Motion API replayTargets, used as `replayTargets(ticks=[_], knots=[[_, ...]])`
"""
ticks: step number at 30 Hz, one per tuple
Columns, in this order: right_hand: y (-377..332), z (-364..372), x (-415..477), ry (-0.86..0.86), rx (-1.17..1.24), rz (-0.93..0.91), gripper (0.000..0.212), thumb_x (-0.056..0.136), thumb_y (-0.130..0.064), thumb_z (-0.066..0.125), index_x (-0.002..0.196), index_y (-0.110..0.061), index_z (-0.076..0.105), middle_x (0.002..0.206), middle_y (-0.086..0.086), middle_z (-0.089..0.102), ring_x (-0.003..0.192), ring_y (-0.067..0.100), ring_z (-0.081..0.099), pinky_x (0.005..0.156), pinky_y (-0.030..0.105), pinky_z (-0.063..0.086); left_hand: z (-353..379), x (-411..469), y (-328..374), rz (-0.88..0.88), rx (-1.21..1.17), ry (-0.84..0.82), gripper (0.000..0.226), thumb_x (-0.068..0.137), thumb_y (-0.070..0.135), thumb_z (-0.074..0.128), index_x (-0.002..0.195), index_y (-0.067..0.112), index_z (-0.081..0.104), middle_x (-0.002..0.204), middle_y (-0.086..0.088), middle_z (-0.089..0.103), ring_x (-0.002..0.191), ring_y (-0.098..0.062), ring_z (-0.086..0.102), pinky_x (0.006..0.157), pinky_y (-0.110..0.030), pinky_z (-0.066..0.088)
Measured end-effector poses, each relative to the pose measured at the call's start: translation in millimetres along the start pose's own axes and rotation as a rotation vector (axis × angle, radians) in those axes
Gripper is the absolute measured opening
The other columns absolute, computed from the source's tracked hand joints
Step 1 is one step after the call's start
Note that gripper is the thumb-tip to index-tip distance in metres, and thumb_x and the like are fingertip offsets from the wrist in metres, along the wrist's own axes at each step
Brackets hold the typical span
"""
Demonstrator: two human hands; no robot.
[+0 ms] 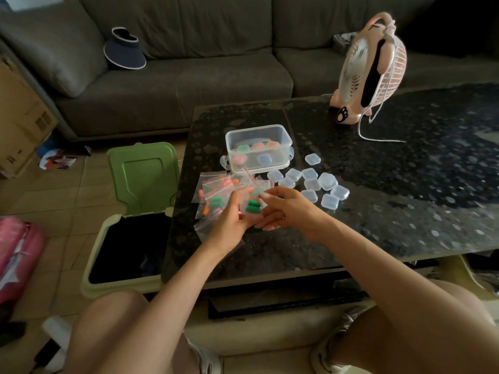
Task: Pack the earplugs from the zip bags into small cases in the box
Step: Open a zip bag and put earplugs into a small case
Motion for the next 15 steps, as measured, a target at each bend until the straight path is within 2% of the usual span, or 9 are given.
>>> replayTargets(ticks=[3, 5, 9, 12, 15], knots=[[-0.7, 0.3, -0.7, 0.003, 0.04, 0.0, 0.03, 0.097, -0.03, 0.05, 0.114, -0.006, 0.05, 0.087, 0.024, 0.065, 0.078, 0.032, 0.068, 0.073, 0.036, 0.058, -1.3, 0.2, -1.5, 0.083, 0.255, 0.015, 0.056, 0.088, 0.005, 0.059, 0.139, 0.014, 0.038, 0.136, 0.002, 0.043, 0.122, -0.007, 0.043, 0.101, -0.025, 0.04], [-1.0, 0.1, -1.0, 0.006, -0.015, -0.009, 0.032, 0.093, -0.035, 0.054, 0.112, -0.01, 0.053, 0.093, 0.026, 0.065, 0.082, 0.031, 0.068, 0.073, 0.035, 0.059, -3.0, 1.1, -3.8, 0.14, 0.392, 0.038, 0.059, 0.084, 0.009, 0.065, 0.138, 0.011, 0.042, 0.128, -0.007, 0.049, 0.114, -0.012, 0.046, 0.099, -0.028, 0.041], [0.9, 1.5, -0.7, 0.064, -0.099, -0.042, 0.021, 0.086, -0.025, 0.067, 0.101, -0.014, 0.057, 0.087, 0.018, 0.067, 0.07, 0.022, 0.066, 0.064, 0.025, 0.058, -3.5, -0.4, -5.0, 0.248, 0.529, 0.062, 0.064, 0.077, 0.015, 0.073, 0.136, 0.013, 0.047, 0.116, -0.005, 0.055, 0.106, -0.013, 0.049, 0.092, -0.035, 0.047], [3.8, -0.2, 1.4, 0.101, -0.106, -0.031, 0.029, 0.084, -0.009, 0.068, 0.11, -0.006, 0.057, 0.086, 0.018, 0.067, 0.068, 0.021, 0.065, 0.068, 0.028, 0.057, -3.2, -1.9, -1.5, 0.265, 0.519, 0.056, 0.069, 0.075, 0.019, 0.074, 0.137, 0.012, 0.045, 0.119, -0.002, 0.055, 0.108, -0.006, 0.042, 0.097, -0.03, 0.042], [2.9, -5.5, 5.5, 0.155, -0.02, -0.014, 0.034, 0.081, -0.004, 0.069, 0.114, -0.002, 0.058, 0.08, 0.014, 0.067, 0.066, 0.02, 0.065, 0.07, 0.028, 0.057, -14.6, 1.9, 0.7, 0.226, 0.395, 0.167, 0.068, 0.075, 0.04, 0.068, 0.133, 0.012, 0.047, 0.123, -0.002, 0.053, 0.111, -0.013, 0.05, 0.093, -0.027, 0.043]])
Point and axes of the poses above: each hand's wrist, its own x-axis towards the middle knuckle, its own z-axis out of the palm, y = z × x, the point moved 2 cm from there along x, towards the middle knuckle
